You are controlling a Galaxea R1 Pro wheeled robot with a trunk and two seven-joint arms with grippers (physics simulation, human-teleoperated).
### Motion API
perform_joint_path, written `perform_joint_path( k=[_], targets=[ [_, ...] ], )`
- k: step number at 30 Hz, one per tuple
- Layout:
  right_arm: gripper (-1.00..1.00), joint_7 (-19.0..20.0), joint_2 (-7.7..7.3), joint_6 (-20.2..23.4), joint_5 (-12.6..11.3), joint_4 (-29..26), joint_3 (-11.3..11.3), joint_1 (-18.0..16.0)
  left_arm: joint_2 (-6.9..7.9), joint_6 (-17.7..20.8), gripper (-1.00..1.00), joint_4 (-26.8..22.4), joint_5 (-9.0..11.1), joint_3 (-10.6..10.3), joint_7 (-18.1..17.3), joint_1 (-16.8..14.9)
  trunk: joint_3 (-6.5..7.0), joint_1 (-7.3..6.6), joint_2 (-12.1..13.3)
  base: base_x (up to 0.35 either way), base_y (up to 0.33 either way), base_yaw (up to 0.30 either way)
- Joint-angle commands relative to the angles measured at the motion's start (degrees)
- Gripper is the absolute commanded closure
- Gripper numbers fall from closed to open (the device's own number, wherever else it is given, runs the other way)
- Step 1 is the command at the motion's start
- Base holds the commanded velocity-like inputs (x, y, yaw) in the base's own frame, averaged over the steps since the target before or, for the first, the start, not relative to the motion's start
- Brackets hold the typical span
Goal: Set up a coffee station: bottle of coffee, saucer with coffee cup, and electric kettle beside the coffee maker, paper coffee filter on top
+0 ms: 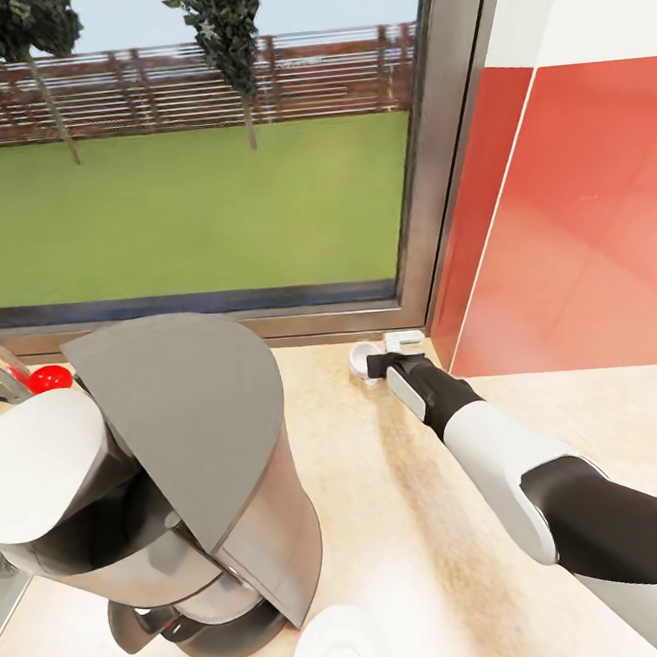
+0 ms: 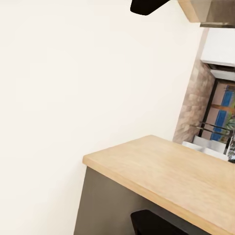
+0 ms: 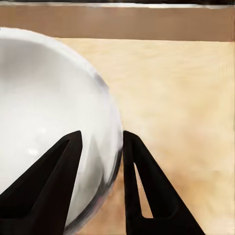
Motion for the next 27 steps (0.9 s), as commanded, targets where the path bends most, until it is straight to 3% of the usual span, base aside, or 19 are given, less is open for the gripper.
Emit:
perform_joint_path(
  k=[1,5,19,27],
  targets=[
    [1.00,-0.4,-0.05,0.3,-0.7,-1.5,0.5,0.0,-0.03,0.0,-1.00,-0.1,0.5,-0.5,0.1,0.0,-0.09,0.02,-0.1,-0.164,-0.065,0.000],
    [1.00,-0.5,-0.05,0.6,-0.6,-4.4,0.5,0.0,-0.05,0.0,-1.00,-0.1,0.4,-0.5,0.1,0.0,-0.09,0.02,-0.1,-0.264,-0.108,0.000],
    [1.00,-0.5,-0.05,0.6,-0.7,-4.6,0.6,0.0,0.09,-0.1,-1.00,-0.2,0.4,-0.6,0.1,0.0,-0.09,0.02,-0.1,-0.289,-0.145,0.000],
    [1.00,-0.5,-0.09,0.7,-0.7,-4.8,0.4,0.0,0.33,-0.2,-1.00,-0.3,0.8,-0.5,0.1,-0.1,-0.09,0.02,-0.1,-0.327,-0.031,0.000]
  ],
)
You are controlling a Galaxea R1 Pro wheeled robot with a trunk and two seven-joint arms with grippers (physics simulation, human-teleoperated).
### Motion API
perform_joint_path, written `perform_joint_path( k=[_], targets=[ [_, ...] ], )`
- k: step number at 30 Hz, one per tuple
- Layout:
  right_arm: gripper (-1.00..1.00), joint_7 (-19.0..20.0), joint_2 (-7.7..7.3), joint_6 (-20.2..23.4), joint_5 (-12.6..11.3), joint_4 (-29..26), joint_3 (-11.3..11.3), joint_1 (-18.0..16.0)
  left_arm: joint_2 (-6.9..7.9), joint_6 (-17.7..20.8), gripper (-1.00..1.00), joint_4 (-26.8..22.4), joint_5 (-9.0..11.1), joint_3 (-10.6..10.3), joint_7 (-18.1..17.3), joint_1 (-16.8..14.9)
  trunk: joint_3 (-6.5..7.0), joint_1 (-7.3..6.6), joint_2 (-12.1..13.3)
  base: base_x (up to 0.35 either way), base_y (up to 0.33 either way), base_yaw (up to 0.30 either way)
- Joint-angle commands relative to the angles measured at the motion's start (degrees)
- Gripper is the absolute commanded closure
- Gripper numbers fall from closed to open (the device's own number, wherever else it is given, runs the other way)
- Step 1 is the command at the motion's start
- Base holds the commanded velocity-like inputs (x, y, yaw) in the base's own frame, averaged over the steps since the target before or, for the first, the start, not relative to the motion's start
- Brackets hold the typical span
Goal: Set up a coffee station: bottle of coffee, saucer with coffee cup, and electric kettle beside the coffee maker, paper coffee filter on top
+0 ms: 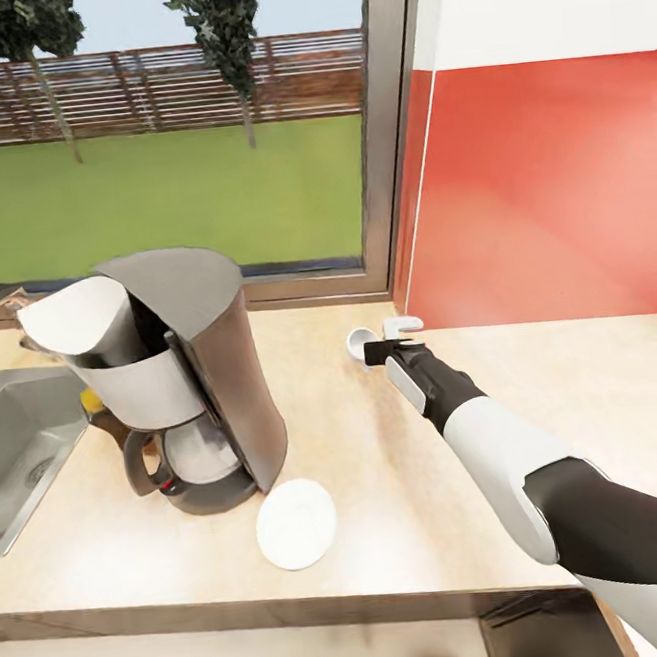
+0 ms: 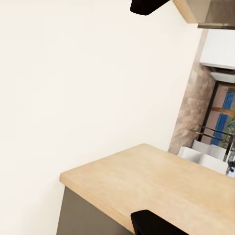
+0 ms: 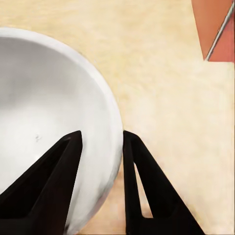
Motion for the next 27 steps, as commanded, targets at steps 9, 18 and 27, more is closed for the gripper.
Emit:
perform_joint_path(
  k=[9,18,27],
  targets=[
    [1.00,-0.5,-2.36,0.2,-0.7,-1.2,0.2,0.0,1.06,0.0,-1.00,-0.4,0.7,-0.4,0.1,-0.5,-0.09,0.00,-0.1,-0.338,0.091,0.000],
    [1.00,-0.5,-3.07,0.4,-0.6,-1.7,0.3,0.0,1.40,-1.2,-1.00,-0.5,0.7,-0.4,0.0,-0.7,-0.09,0.00,-0.1,-0.338,0.118,0.000],
    [1.00,-0.5,-3.08,0.4,-0.6,-1.9,0.3,0.0,1.51,-1.3,-1.00,-0.5,0.3,-0.4,-0.1,-0.7,-0.03,0.00,-0.1,-0.301,0.189,0.000]
  ],
)
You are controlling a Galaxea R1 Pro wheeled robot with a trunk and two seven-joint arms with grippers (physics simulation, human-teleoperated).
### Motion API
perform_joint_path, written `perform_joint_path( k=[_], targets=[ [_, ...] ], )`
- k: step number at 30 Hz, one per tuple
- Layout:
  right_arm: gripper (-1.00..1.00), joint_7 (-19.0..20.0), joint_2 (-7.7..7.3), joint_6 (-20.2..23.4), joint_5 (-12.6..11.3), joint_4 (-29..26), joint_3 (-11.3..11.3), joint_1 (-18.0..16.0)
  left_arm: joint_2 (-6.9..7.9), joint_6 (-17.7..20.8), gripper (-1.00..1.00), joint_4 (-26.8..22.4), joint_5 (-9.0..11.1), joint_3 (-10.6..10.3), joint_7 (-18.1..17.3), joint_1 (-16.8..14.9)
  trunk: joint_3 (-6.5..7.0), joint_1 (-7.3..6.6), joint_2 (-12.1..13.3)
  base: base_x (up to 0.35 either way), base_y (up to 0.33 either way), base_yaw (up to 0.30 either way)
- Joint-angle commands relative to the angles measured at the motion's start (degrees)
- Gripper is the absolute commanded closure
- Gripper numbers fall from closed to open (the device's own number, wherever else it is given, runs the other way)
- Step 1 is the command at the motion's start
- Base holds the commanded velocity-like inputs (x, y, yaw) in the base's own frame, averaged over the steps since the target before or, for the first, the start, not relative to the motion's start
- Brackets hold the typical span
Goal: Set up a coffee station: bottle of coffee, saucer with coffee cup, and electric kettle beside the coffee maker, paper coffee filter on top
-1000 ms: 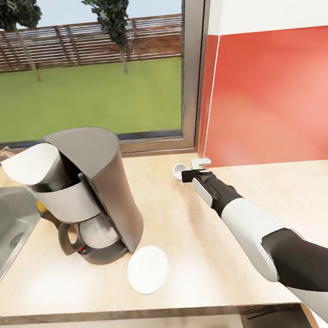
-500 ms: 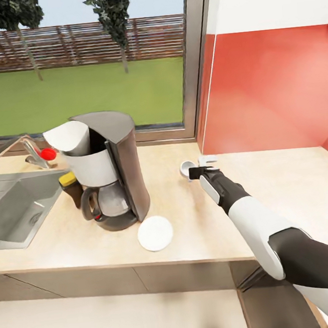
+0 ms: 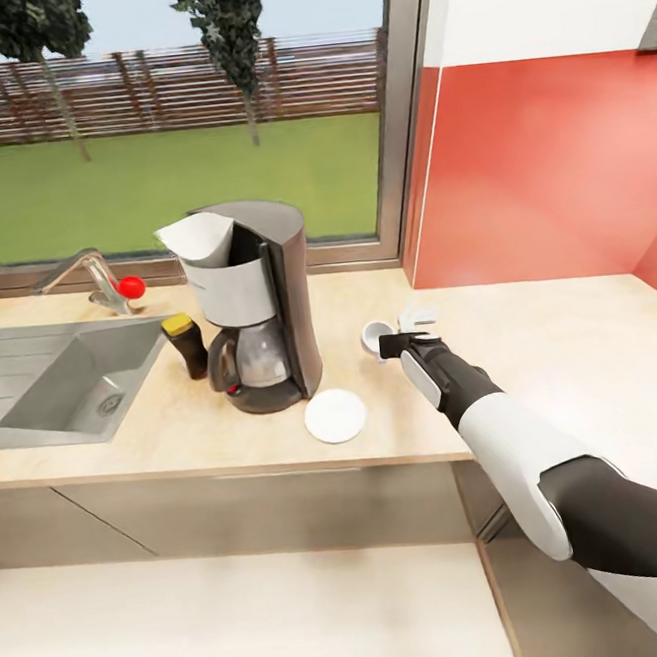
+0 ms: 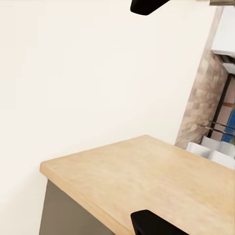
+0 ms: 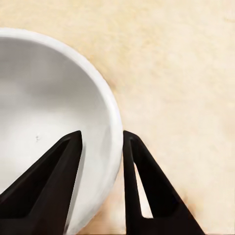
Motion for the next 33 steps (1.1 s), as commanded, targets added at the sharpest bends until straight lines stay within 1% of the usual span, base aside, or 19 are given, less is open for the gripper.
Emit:
perform_joint_path(
  k=[1,13,22,24,25,27,30,33],
  targets=[
    [1.00,-0.5,-0.04,0.2,-0.6,-0.1,0.4,0.0,0.00,-0.2,-1.00,0.0,0.5,-0.5,0.1,0.0,-0.03,0.00,-0.1,-0.282,0.189,0.000],
    [1.00,-0.5,-0.04,0.2,-0.6,-0.1,0.4,0.0,-0.06,-0.2,-1.00,0.0,0.2,-0.5,0.1,-0.1,0.97,0.00,-0.1,-0.270,0.176,0.000],
    [1.00,-0.5,-0.18,0.4,-0.6,-0.1,0.4,0.0,-0.06,-0.2,-1.00,0.0,0.2,-0.5,0.1,-0.1,1.77,0.00,-0.1,-0.046,0.036,0.000],
    [1.00,-0.5,-0.63,0.8,-0.6,-0.1,0.4,0.0,-0.06,-0.2,-1.00,0.0,0.2,-0.5,0.1,-0.1,1.94,0.00,-0.1,-0.001,0.001,0.000],
    [1.00,-0.5,-1.62,1.6,-0.6,-0.1,0.4,0.0,-0.06,-0.2,-1.00,0.0,0.2,-0.5,0.1,-0.1,2.03,0.00,-0.1,0.000,0.000,0.000],
    [1.00,-0.5,-2.46,2.2,-0.6,0.0,0.4,0.0,-0.02,-0.2,-1.00,0.0,0.2,-0.5,0.1,-0.1,2.21,0.00,-0.1,0.000,0.000,-0.002],
    [1.00,-0.5,-3.00,2.7,-0.5,0.5,0.5,0.0,0.01,-0.2,-1.00,0.0,0.2,-0.5,0.1,-0.1,2.48,0.00,-0.1,0.000,0.000,-0.046],
    [1.00,-0.5,-3.02,2.7,-0.5,1.4,0.5,0.0,0.04,-0.2,-1.00,0.0,0.2,-0.6,0.1,-0.1,2.74,0.00,-0.1,0.000,0.000,-0.069]
  ],
)
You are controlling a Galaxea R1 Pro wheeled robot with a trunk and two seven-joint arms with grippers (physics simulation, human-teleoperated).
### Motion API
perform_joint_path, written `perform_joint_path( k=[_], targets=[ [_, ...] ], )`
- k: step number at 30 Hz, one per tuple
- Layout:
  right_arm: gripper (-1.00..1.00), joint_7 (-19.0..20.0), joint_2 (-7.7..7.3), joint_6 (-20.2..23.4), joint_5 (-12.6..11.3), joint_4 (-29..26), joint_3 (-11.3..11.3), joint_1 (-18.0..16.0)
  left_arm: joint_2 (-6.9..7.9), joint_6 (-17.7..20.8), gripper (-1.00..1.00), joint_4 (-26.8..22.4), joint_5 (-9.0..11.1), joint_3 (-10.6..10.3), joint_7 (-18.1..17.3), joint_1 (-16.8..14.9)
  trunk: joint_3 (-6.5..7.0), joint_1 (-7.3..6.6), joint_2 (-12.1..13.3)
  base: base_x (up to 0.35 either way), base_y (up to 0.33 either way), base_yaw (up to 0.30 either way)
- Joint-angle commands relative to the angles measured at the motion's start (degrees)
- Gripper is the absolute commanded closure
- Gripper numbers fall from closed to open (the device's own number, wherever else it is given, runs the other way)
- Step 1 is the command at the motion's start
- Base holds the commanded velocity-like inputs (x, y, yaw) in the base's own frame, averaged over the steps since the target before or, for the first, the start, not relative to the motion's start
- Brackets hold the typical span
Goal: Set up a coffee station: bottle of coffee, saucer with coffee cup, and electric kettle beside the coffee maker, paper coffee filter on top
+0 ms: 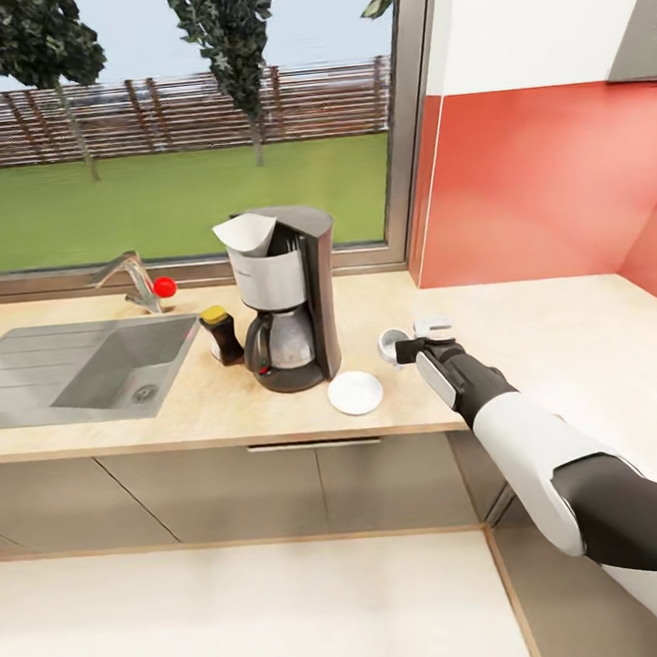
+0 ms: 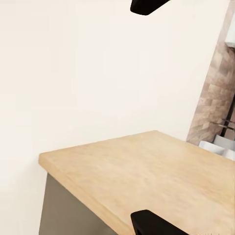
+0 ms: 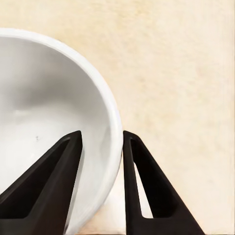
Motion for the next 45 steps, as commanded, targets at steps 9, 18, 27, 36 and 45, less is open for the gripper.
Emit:
perform_joint_path(
  k=[9,18,27,36,45],
  targets=[
    [1.00,-0.5,-0.18,0.1,-0.7,4.6,0.4,0.0,0.11,-1.2,-1.00,0.0,0.5,-0.5,-0.3,0.0,0.71,0.03,-0.1,0.000,0.000,-0.073],
    [1.00,-0.3,-1.07,0.1,-0.9,4.7,0.4,-0.1,0.00,-2.2,-1.00,-0.1,0.7,-0.6,-0.3,0.0,1.52,0.03,-0.1,0.000,0.000,-0.074],
    [1.00,-0.3,-0.89,0.1,-0.9,4.7,0.5,-0.1,0.05,-2.5,-1.00,-0.1,1.1,-0.5,-0.3,0.0,2.32,0.03,-0.1,0.000,0.000,-0.073],
    [1.00,-0.2,-0.85,0.1,-0.9,4.7,0.5,-0.1,0.07,-2.5,-1.00,-1.5,1.1,-0.5,-0.3,-0.1,3.13,0.03,-0.1,0.000,0.000,-0.069],
    [1.00,-0.2,-0.84,0.1,-0.9,4.7,0.5,-0.1,0.07,-2.5,-1.00,-1.8,1.1,-0.5,-0.3,-0.1,3.93,0.03,-0.1,0.000,0.000,-0.068]
  ],
)
